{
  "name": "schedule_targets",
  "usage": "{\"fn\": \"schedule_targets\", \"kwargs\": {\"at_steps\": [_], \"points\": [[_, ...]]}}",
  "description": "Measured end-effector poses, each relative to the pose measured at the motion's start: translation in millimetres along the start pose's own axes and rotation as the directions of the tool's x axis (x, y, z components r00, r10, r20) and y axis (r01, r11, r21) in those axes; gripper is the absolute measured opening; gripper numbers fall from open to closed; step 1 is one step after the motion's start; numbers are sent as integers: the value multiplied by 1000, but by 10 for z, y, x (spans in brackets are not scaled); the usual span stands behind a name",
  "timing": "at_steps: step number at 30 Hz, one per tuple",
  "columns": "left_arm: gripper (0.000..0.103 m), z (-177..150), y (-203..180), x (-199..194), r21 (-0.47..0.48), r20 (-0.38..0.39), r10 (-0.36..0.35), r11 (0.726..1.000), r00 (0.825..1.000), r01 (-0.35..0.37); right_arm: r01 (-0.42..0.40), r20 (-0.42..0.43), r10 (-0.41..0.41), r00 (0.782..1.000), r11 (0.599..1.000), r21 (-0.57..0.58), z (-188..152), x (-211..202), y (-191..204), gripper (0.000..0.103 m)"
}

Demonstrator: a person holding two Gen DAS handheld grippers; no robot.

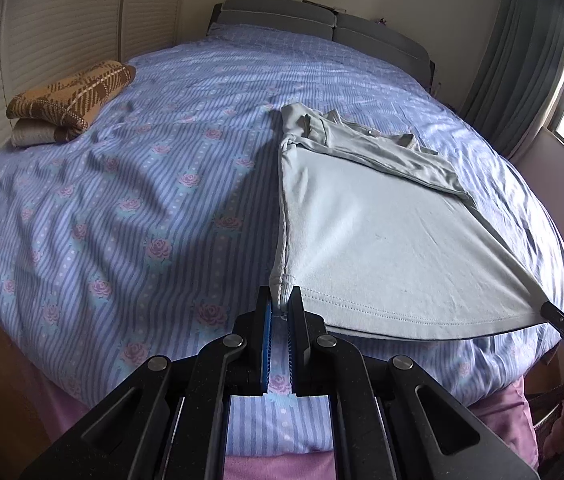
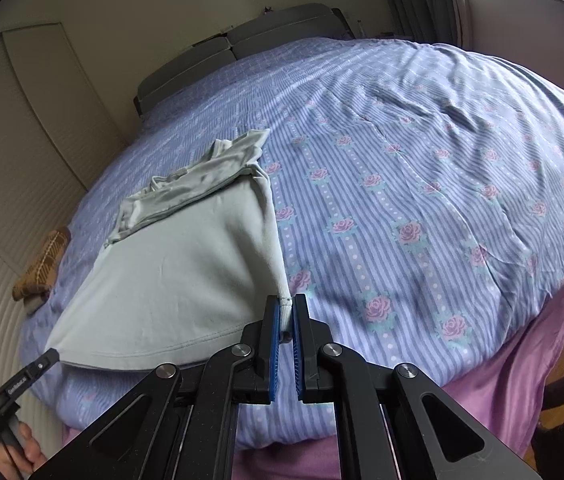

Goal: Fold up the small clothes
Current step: 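Lift the hem and fold it toward the collar with both tools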

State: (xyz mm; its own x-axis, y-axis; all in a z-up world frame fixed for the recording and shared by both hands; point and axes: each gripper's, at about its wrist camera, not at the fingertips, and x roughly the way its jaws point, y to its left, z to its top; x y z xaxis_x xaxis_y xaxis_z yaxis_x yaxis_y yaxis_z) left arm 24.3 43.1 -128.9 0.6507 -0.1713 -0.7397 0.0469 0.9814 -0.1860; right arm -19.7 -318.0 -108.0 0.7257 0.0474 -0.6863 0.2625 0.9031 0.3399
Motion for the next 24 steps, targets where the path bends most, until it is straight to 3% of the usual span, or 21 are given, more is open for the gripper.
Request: {"fn": "schedule_targets", "kwargs": {"at_steps": [5,11,24], "points": [[9,14,-6,-22,3,7,2,1000,1000,-2,-9,41,9,999,1000,-17,37,-83,31,7],[9,289,-55,-27,5,59,2,1000,998,-2,-19,79,19,997,1000,-2,222,-86,57,7],[9,1451,-212,387,-2,188,-5,1000,982,5,-44,154,39,987,999,31,1115,441,259,7]]}}
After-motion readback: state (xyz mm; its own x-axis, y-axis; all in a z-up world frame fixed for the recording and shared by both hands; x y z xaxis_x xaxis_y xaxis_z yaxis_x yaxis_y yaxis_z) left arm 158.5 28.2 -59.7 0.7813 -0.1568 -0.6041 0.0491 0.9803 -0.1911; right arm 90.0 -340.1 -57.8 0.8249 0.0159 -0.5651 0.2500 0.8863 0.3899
